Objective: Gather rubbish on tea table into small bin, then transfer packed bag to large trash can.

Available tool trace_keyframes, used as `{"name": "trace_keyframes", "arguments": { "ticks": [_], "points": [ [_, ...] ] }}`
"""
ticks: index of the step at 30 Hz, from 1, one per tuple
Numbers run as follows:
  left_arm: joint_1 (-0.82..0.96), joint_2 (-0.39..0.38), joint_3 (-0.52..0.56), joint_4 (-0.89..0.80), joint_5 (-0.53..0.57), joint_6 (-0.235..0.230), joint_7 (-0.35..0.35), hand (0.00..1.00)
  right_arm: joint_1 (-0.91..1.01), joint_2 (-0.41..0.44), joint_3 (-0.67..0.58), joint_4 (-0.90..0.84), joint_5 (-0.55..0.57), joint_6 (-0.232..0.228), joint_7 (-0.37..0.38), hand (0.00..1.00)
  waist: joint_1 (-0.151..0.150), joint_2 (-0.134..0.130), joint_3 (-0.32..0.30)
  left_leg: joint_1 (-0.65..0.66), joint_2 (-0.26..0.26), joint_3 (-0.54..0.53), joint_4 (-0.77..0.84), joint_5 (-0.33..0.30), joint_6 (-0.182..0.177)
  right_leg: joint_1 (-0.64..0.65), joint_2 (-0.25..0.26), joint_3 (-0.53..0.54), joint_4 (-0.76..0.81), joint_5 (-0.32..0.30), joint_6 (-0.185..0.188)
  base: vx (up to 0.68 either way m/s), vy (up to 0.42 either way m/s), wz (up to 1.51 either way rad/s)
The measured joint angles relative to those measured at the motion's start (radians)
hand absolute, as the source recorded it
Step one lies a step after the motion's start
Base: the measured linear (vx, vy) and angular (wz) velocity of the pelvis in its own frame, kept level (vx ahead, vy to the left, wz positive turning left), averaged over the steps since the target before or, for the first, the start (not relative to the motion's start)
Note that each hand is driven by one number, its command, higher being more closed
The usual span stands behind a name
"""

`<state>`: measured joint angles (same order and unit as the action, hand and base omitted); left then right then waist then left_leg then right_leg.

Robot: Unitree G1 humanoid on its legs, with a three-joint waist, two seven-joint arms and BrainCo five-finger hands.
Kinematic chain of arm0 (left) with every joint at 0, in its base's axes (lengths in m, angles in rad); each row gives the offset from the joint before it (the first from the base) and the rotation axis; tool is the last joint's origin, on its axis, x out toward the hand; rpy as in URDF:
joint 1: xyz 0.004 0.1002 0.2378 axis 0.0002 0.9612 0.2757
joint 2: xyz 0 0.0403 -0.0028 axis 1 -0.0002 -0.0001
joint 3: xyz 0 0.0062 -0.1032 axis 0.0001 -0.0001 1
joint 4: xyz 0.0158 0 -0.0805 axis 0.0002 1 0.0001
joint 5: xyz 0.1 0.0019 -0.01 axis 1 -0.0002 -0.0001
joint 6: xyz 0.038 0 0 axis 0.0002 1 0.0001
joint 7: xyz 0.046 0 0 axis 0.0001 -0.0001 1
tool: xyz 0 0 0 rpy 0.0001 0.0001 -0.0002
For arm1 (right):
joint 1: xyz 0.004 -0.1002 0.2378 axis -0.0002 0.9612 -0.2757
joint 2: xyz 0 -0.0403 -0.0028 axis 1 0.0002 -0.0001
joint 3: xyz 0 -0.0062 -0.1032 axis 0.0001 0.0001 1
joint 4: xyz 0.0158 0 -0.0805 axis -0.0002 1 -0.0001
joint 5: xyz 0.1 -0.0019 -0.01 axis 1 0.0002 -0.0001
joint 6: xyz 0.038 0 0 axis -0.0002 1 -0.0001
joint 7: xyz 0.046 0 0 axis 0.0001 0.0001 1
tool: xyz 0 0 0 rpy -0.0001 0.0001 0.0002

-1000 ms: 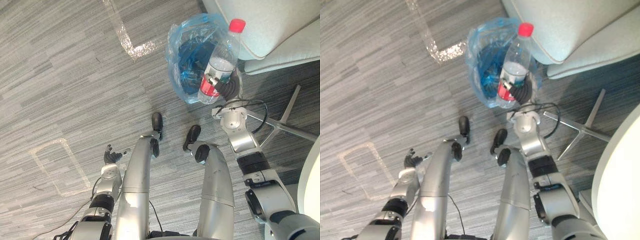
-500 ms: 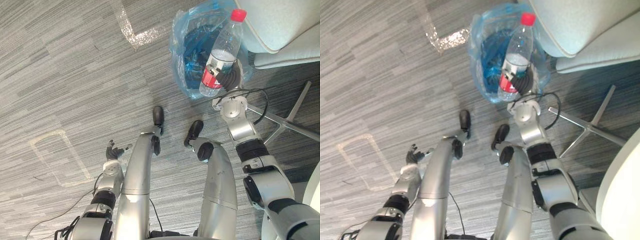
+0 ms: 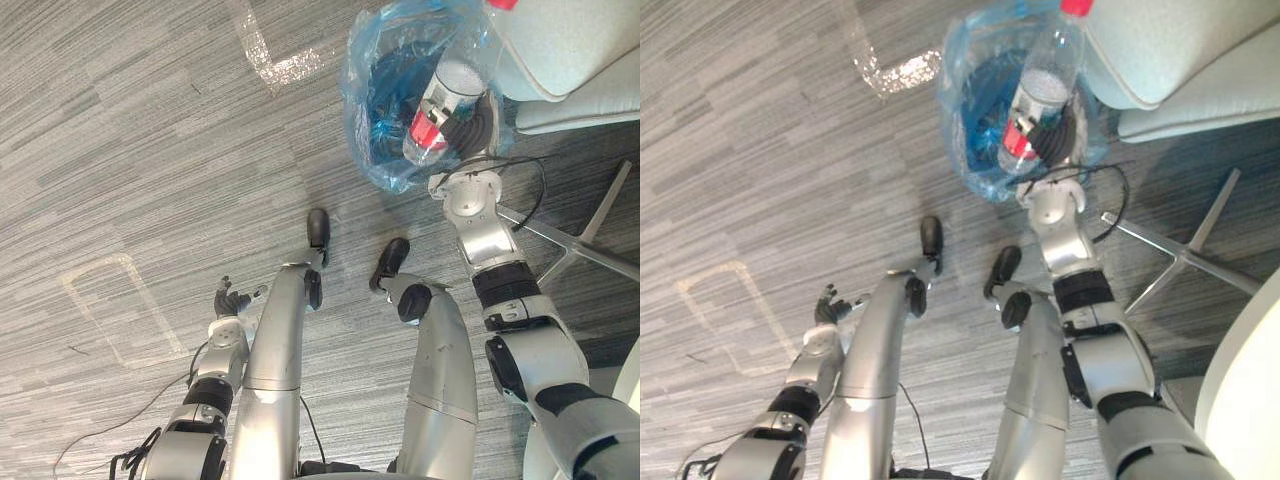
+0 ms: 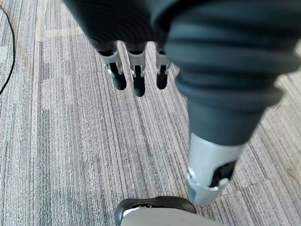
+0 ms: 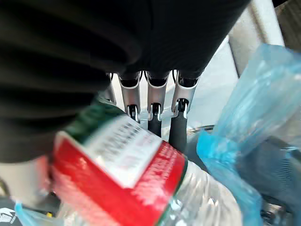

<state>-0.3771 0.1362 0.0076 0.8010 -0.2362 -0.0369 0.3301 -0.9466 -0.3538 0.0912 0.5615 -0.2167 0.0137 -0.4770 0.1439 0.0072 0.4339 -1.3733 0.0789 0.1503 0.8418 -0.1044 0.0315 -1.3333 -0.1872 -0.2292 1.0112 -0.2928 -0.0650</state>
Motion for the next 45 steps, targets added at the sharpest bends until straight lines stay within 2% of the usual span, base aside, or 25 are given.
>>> {"name": "trace_keyframes", "arguments": {
  "ticks": [12,16,23,30,39,43,44,45],
  "points": [
    [-0.008,0.000,-0.008,0.015,0.001,-0.001,0.000,0.00,-0.019,0.000,0.028,-0.003,-0.024,-0.001,-0.008,0.00,0.003,0.000,0.000,-0.017,0.002,-0.003,0.000,0.003,-0.005,-0.014,0.003,-0.004,-0.003,-0.001,0.001,-0.07,0.014,0.00],
    [-0.008,0.003,-0.010,0.015,0.010,-0.001,0.002,0.00,0.005,-0.003,0.082,-0.046,-0.099,-0.005,0.006,0.00,0.002,0.000,-0.001,-0.017,0.006,-0.003,0.003,0.005,-0.001,-0.013,0.007,-0.004,-0.004,0.005,-0.009,-0.05,0.007,-0.02],
    [-0.008,0.012,-0.020,0.018,0.018,-0.003,0.019,0.00,0.046,-0.023,0.158,-0.033,-0.195,-0.006,0.046,0.00,0.003,0.000,-0.001,-0.021,0.016,-0.010,0.008,0.003,-0.005,-0.010,0.015,-0.014,-0.010,0.003,-0.004,-0.06,0.005,-0.04],
    [-0.009,0.013,-0.038,0.037,0.016,-0.022,0.018,0.00,0.041,-0.039,0.232,0.109,-0.290,-0.004,0.087,0.00,0.004,-0.001,-0.001,-0.028,0.008,-0.026,-0.019,0.012,-0.015,-0.011,0.011,-0.034,-0.027,0.005,-0.007,-0.05,-0.002,0.06],
    [-0.010,0.011,-0.065,0.036,-0.003,-0.041,0.016,0.00,-0.008,-0.036,0.275,0.252,-0.335,0.017,0.095,0.00,0.004,-0.001,-0.006,-0.062,-0.020,-0.061,-0.040,0.037,-0.022,-0.031,-0.012,-0.069,-0.019,-0.004,-0.014,-0.04,-0.014,0.15],
    [-0.014,0.006,-0.066,0.035,-0.005,-0.045,0.017,0.00,-0.036,0.001,0.280,0.299,-0.335,0.028,0.093,0.00,0.003,-0.001,-0.007,-0.067,-0.032,-0.078,-0.056,0.043,-0.028,-0.034,-0.018,-0.079,-0.019,-0.014,-0.005,-0.05,-0.009,0.13],
    [-0.014,0.005,-0.066,0.035,-0.008,-0.045,0.017,0.00,-0.045,0.008,0.281,0.316,-0.335,0.029,0.093,1.00,0.004,-0.001,-0.007,-0.067,-0.034,-0.080,-0.064,0.046,-0.032,-0.034,-0.020,-0.083,-0.021,-0.015,-0.004,-0.06,-0.010,0.17],
    [-0.014,0.004,-0.066,0.035,-0.013,-0.045,0.017,0.00,-0.049,0.013,0.283,0.323,-0.335,0.033,0.092,1.00,0.004,-0.001,-0.007,-0.067,-0.036,-0.082,-0.065,0.048,-0.034,-0.035,-0.022,-0.085,-0.021,-0.016,-0.005,-0.07,-0.010,0.13]
  ]
}}
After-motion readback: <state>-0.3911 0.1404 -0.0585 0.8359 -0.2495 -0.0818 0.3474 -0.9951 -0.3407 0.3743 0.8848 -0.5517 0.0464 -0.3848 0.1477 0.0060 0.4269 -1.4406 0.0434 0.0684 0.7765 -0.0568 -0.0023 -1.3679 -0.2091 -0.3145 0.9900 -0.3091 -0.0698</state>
